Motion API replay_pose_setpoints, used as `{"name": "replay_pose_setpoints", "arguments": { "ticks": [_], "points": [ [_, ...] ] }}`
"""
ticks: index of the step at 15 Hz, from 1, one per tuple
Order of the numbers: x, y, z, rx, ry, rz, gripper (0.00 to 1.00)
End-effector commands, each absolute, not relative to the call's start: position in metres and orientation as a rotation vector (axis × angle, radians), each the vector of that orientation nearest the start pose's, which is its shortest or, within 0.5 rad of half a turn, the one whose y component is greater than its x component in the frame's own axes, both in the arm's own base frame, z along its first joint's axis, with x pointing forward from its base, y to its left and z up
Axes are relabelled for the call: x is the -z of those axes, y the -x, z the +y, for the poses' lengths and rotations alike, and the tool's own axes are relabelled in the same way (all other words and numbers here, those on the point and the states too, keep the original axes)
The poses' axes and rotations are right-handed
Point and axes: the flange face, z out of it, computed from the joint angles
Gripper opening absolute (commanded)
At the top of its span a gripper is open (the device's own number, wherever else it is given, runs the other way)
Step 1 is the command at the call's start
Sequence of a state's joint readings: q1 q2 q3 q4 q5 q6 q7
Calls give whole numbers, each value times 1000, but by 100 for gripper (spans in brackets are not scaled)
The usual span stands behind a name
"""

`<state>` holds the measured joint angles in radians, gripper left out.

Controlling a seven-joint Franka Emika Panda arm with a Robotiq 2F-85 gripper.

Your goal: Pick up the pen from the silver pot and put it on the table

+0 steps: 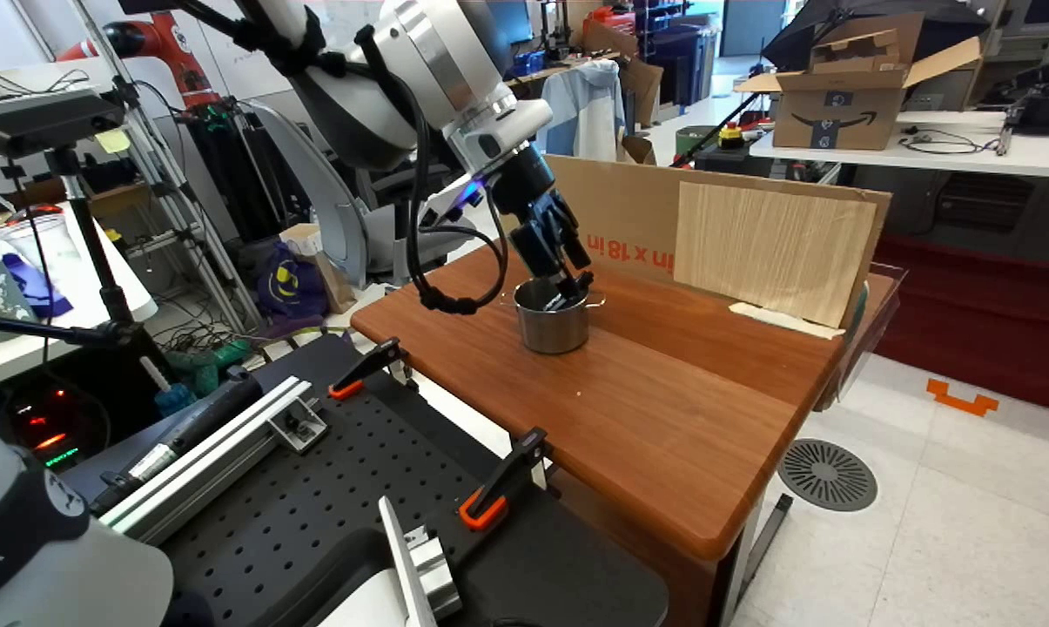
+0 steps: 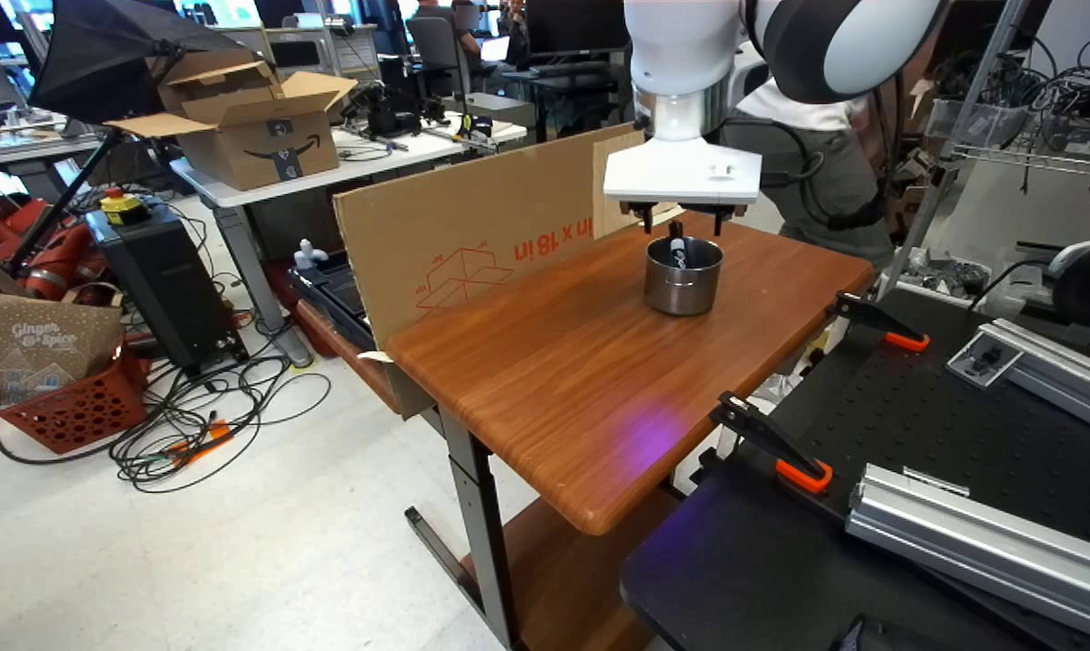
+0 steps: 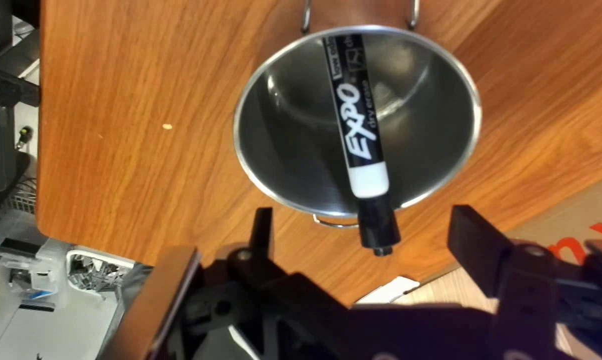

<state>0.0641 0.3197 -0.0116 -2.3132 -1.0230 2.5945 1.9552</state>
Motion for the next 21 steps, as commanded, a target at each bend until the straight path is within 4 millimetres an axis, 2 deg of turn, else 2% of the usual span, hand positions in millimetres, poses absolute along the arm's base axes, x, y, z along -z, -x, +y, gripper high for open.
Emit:
{"name": "replay_pose_setpoints", "arguments": {
  "ticks": [1,8,9,11,16,19,21],
  "points": [
    [-192,-511,42,699,2949,1594,58],
    [-192,-512,42,699,2955,1588,3],
    [-192,-512,41,698,2956,1587,0],
    [-193,-512,41,696,2956,1586,5],
    [-203,-514,44,701,2974,1557,5],
    [-219,-517,46,718,2988,1513,5],
    [-237,-519,47,740,2991,1476,5]
  ]
}}
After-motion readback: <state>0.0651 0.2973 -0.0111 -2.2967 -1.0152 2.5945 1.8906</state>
